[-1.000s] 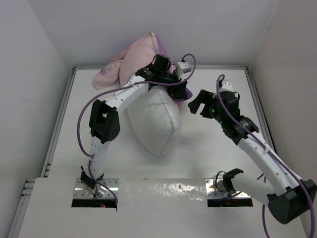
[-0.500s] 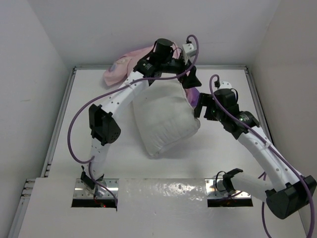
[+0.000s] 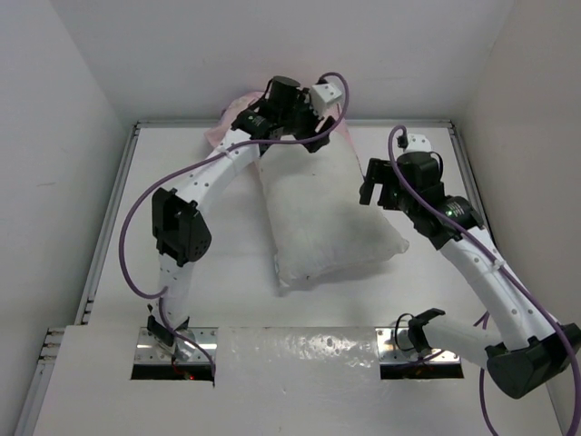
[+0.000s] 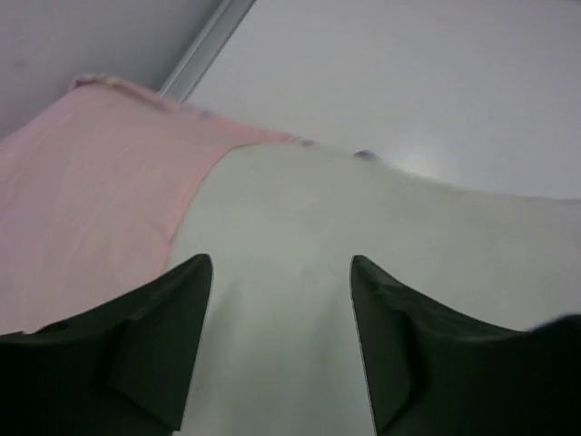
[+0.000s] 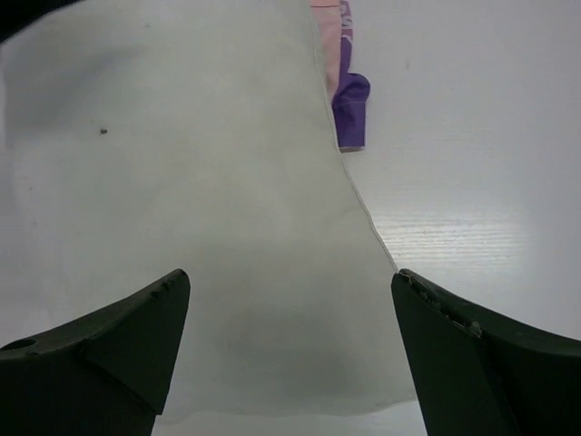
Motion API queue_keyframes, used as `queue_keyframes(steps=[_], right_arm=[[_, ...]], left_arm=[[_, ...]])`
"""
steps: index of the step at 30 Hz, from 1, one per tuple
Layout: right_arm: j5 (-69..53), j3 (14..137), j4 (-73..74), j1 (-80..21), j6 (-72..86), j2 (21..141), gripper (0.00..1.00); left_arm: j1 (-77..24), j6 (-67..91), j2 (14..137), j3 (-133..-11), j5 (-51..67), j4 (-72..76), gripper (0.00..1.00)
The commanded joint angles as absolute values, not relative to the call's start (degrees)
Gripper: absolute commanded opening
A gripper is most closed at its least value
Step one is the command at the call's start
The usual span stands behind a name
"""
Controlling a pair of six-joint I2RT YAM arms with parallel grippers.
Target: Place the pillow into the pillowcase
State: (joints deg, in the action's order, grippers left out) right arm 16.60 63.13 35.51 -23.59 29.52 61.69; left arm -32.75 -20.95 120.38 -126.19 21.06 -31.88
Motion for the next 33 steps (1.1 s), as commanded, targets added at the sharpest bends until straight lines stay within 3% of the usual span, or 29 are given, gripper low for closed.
queue_keyframes(steps=[1, 3, 6, 16, 19, 22, 24, 25, 28, 33], right_arm=[[11.36, 63.11, 29.72, -23.64, 29.35, 62.48, 0.90], [8.37, 62.84, 27.87, -23.73, 29.79, 64.41, 0.90], [6.60, 63.11, 27.60, -23.73, 30.32, 66.00, 0.89], [3.34, 59.06, 23.20, -23.73, 32.61, 69.08, 0.89], [3.16, 59.59, 23.29, -23.82, 32.26, 70.92, 0.89], [3.69, 59.33, 22.33, -23.82, 31.91, 72.07, 0.89], [3.87, 59.06, 22.06, -23.82, 31.64, 73.03, 0.90], [3.87, 59.32, 22.32, -23.73, 31.55, 73.47, 0.90], [4.04, 60.29, 22.59, -23.73, 31.20, 75.49, 0.90], [4.75, 64.50, 21.62, -23.82, 31.73, 80.94, 0.90]], left_arm=[[-30.24, -25.12, 118.39, -121.21, 8.46, -28.84, 0.67], [-30.23, -26.45, 119.43, -119.19, 2.13, -25.95, 0.78], [-29.45, -27.51, 121.81, -120.14, -4.82, -24.53, 0.81], [-26.81, -24.96, 129.02, -120.69, -7.82, -21.10, 0.78], [-26.81, -24.35, 130.16, -120.93, -8.78, -18.55, 0.72], [-26.63, -22.94, 131.83, -124.35, -7.39, -20.12, 0.58], [-26.63, -22.41, 131.14, -124.72, -4.94, -21.53, 0.43], [-26.63, -22.33, 130.52, -123.67, -2.31, -21.62, 0.27], [-26.63, -21.71, 127.54, -121.47, 3.13, -22.41, 0.00], [-26.63, -19.87, 122.10, -120.50, 10.36, -26.89, 0.00]])
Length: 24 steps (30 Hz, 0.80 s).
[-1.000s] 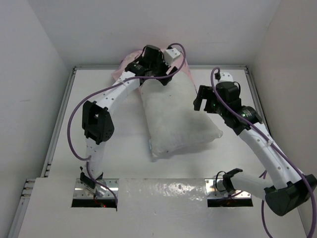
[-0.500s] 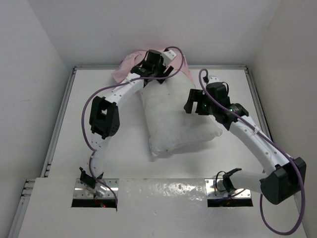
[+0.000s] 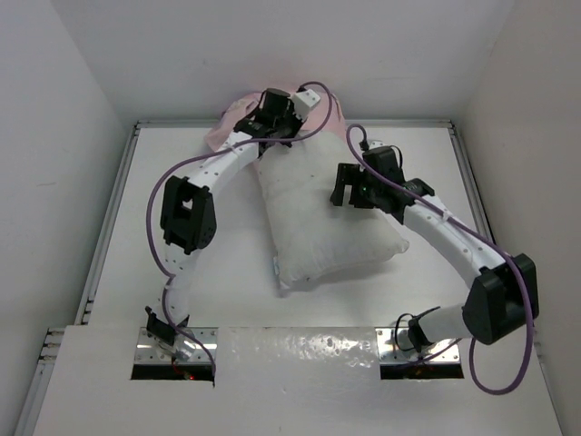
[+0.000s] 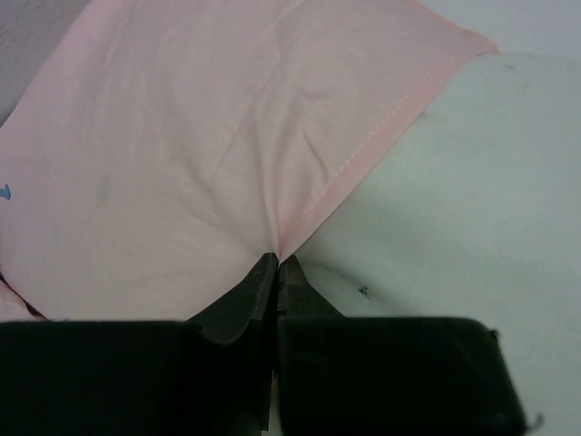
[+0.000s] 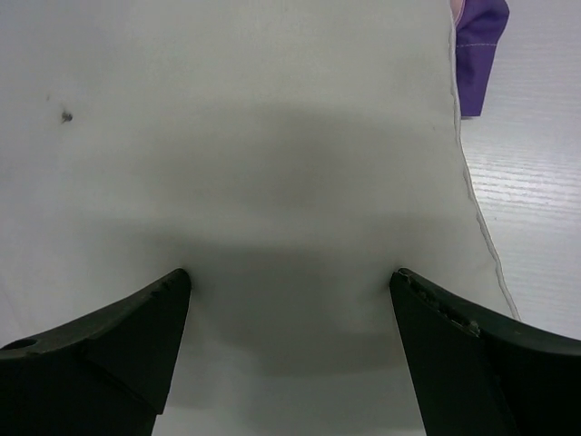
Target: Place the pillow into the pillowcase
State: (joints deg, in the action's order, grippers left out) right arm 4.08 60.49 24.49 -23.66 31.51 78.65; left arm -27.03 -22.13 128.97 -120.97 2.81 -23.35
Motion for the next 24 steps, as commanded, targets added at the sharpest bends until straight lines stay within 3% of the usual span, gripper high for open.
queue_keyframes(steps=[1, 13, 21, 24], right_arm=[[4.83, 65.90, 20.75, -23.91, 32.16, 82.08, 0.90], [9.59, 72.16, 15.74, -32.34, 35.33, 99.57, 0.89], [3.17, 69.34, 10.72, -32.61, 40.96, 99.84, 0.20], [2.99, 69.96, 10.37, -32.61, 41.57, 99.93, 0.01]], left_arm=[[-26.63, -19.86, 121.30, -119.80, 12.46, -27.50, 0.00], [-26.72, -18.46, 118.57, -121.64, 23.46, -43.23, 0.00], [-26.98, -17.58, 117.07, -120.06, 27.68, -48.16, 0.00], [-26.98, -16.96, 116.72, -120.23, 28.12, -48.77, 0.00]])
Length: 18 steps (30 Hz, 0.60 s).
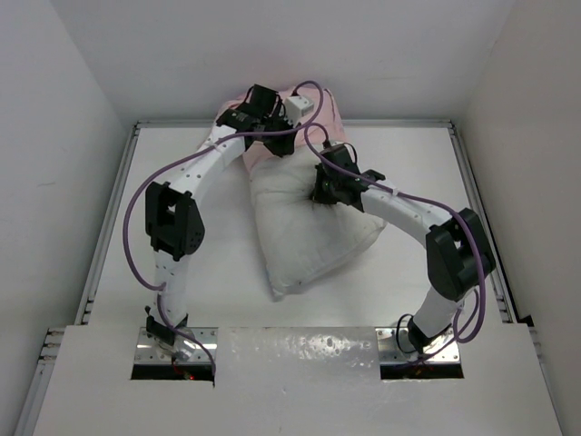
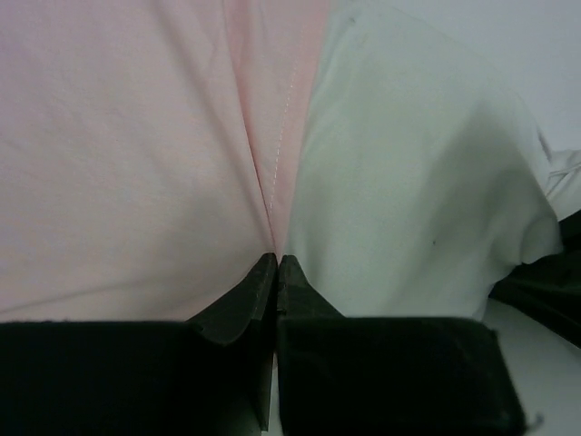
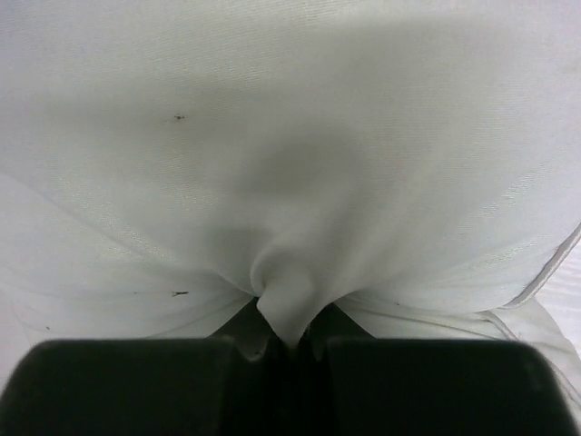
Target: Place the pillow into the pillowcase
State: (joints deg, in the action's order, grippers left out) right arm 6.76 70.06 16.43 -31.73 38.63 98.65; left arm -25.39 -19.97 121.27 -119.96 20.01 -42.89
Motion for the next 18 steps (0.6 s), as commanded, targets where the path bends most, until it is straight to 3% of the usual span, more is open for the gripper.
queue_keyframes(steps=[1, 18], right_arm=[[2.81, 70.13, 10.11, -32.61, 41.83, 99.93, 0.00], [2.63, 66.37, 0.71, -32.96, 41.92, 92.12, 0.00]], left_arm=[[-26.90, -16.96, 116.54, -120.50, 28.21, -49.04, 0.00], [-28.30, -24.95, 113.56, -119.10, 28.92, -52.03, 0.00]])
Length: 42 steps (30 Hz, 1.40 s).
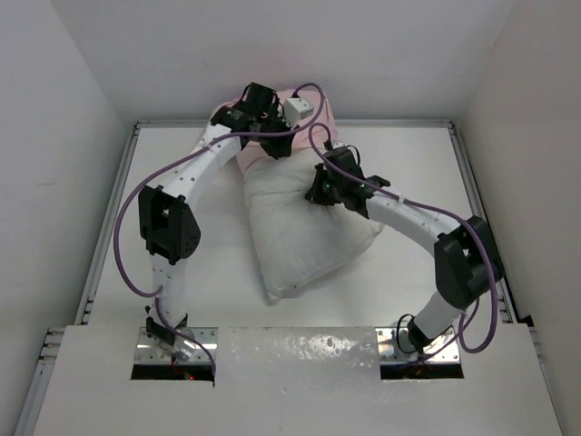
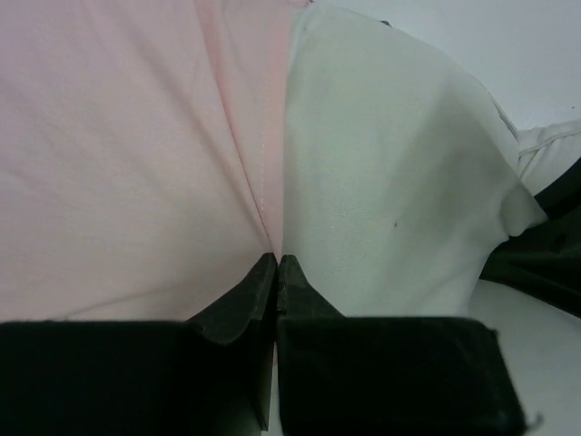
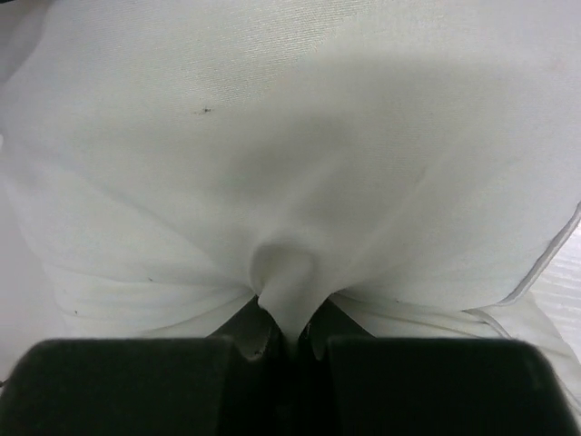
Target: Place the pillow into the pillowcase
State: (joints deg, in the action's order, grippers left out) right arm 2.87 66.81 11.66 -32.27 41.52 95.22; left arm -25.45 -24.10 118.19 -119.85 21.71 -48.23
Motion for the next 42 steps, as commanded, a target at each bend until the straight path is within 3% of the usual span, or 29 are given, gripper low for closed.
queue_keyframes(steps=[1, 14, 25, 32, 38, 42], right_arm=[[3.51, 64.79, 0.36, -32.96, 41.58, 90.72, 0.00], [0.62, 60.20, -11.86, -31.91, 41.57, 87.80, 0.00], [-2.37, 61.33, -25.22, -22.85, 49.13, 86.56, 0.00], [-6.76, 62.76, -30.93, -22.59, 45.35, 90.70, 0.00], [-7.91, 57.14, -29.36, -20.92, 49.38, 89.65, 0.00], [-11.07, 57.30, -18.50, -21.00, 49.83, 88.95, 0.00]], left_arm=[[-28.30, -25.31, 113.47, -118.92, 28.39, -51.86, 0.00], [-28.30, -25.84, 111.36, -119.53, 30.41, -49.66, 0.00], [-33.22, -35.68, 106.17, -119.09, 43.39, -53.44, 0.00], [-32.70, -32.19, 112.49, -124.35, 43.51, -53.88, 0.00], [-28.57, -28.57, 115.40, -127.97, 39.83, -50.81, 0.00], [-27.95, -28.65, 115.67, -127.53, 35.07, -51.32, 0.00]])
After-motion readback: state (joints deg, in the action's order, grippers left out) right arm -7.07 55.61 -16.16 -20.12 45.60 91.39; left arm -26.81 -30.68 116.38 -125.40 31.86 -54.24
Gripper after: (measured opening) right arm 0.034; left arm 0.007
